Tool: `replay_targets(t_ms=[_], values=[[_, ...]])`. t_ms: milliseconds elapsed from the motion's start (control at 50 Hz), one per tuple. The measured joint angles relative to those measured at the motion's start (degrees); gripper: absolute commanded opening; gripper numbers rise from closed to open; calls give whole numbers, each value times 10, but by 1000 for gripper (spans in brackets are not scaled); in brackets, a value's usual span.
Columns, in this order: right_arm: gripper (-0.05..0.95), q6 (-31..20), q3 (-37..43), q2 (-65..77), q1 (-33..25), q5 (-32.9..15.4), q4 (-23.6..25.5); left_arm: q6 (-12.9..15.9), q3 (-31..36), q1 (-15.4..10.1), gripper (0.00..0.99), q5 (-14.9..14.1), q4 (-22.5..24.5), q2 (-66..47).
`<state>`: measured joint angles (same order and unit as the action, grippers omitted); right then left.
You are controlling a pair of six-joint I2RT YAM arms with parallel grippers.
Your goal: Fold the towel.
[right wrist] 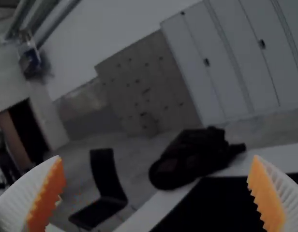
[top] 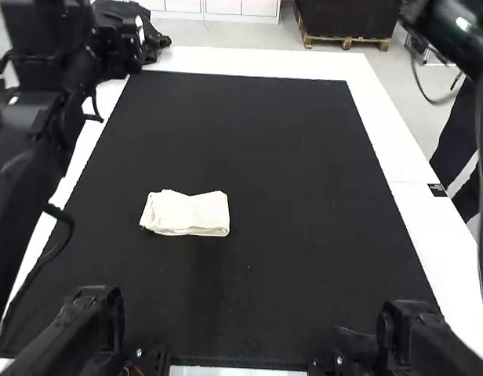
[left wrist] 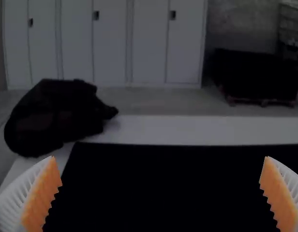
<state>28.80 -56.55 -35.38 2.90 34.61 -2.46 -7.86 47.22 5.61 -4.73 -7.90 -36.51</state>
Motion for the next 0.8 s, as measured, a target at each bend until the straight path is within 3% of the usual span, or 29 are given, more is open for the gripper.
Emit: replay_targets(t_ms=[240, 480, 640, 800], values=[[910, 35, 70, 192, -12, -6, 5, -8, -8, 0, 966, 0, -1, 115], [910, 24, 80, 309, -42, -33, 45, -11, -43, 0, 966, 8, 10, 247], [910, -15, 65, 350, -45, -88, 66, -12, -74, 0, 966, 22, 22, 341], [910, -74, 47, 349, -45, -170, 69, -10, -69, 0, 966, 41, -1, 364]])
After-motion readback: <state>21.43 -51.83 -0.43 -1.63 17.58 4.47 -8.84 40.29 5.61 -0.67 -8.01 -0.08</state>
